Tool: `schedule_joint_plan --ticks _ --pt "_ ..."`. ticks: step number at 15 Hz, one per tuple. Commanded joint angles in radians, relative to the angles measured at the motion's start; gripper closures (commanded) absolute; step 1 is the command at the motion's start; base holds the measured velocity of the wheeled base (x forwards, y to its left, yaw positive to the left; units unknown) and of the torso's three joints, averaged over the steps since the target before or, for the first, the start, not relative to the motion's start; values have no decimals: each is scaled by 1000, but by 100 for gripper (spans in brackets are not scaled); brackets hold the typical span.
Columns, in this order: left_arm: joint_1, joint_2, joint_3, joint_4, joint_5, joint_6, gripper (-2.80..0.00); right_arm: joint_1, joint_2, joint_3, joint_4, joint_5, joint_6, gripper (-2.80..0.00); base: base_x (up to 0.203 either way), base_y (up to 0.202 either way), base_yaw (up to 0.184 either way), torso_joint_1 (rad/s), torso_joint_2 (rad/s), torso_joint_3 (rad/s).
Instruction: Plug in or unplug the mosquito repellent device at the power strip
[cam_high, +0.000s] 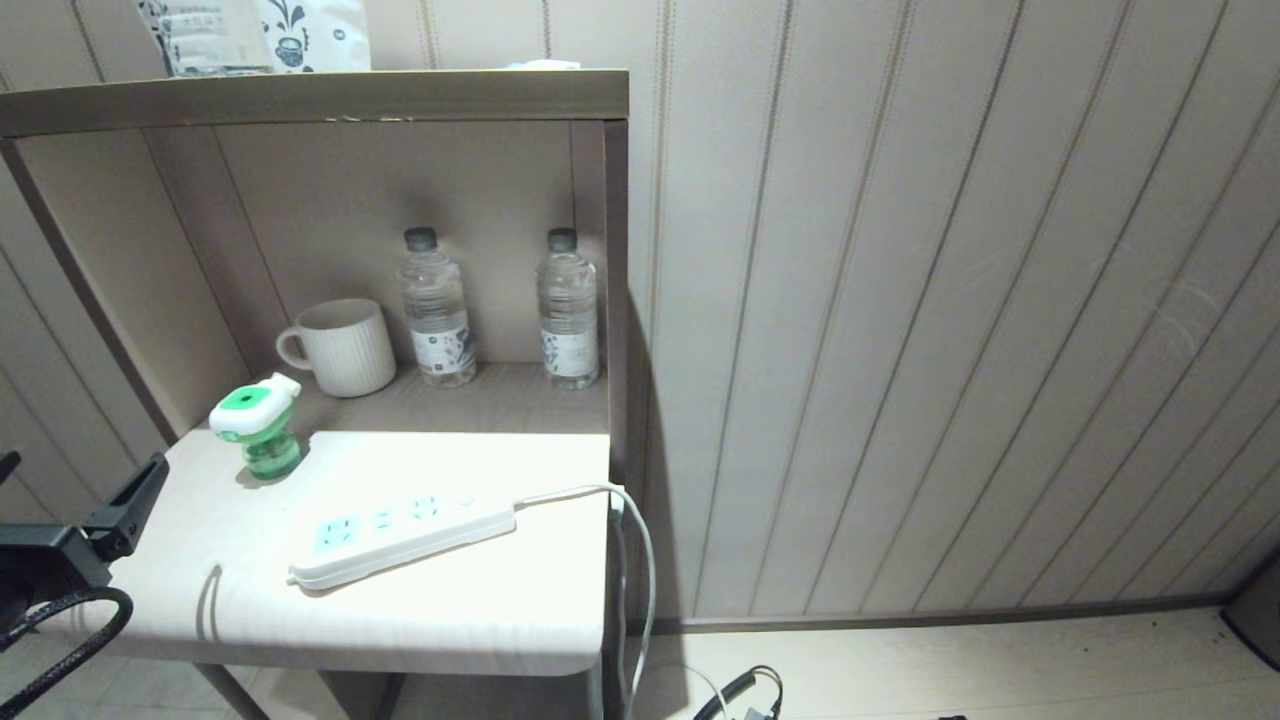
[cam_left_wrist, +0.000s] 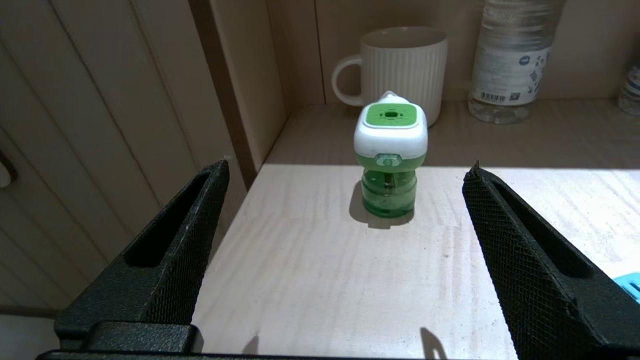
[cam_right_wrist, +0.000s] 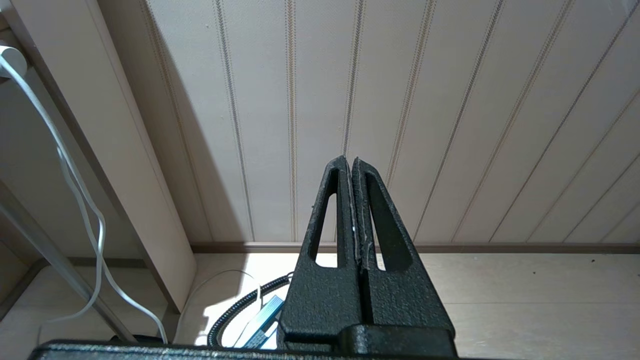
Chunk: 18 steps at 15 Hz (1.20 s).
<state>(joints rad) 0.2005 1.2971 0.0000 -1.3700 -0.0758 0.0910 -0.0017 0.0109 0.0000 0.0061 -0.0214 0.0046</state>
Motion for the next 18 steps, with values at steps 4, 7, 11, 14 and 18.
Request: schedule_joint_plan --ticks 4,7,11,14,18 --pt "-36 96 0 -22 -129 -105 -280 0 0 0 0 0 0 0 0 0 0 0 0 0" --pt "-34 142 0 -64 -178 -142 -280 0 0 0 0 0 0 0 0 0 0 0 0 0" --pt "11 248 0 -194 -182 -164 -280 0 0 0 0 0 -1 0 0 0 0 0 0 0" --pt "15 317 -57 -200 -182 -164 -280 -1 0 0 0 0 0 0 0 0 0 0 0 0" --pt "16 386 -141 -200 -182 -158 -280 0 0 0 0 0 0 0 0 0 0 0 0 0"
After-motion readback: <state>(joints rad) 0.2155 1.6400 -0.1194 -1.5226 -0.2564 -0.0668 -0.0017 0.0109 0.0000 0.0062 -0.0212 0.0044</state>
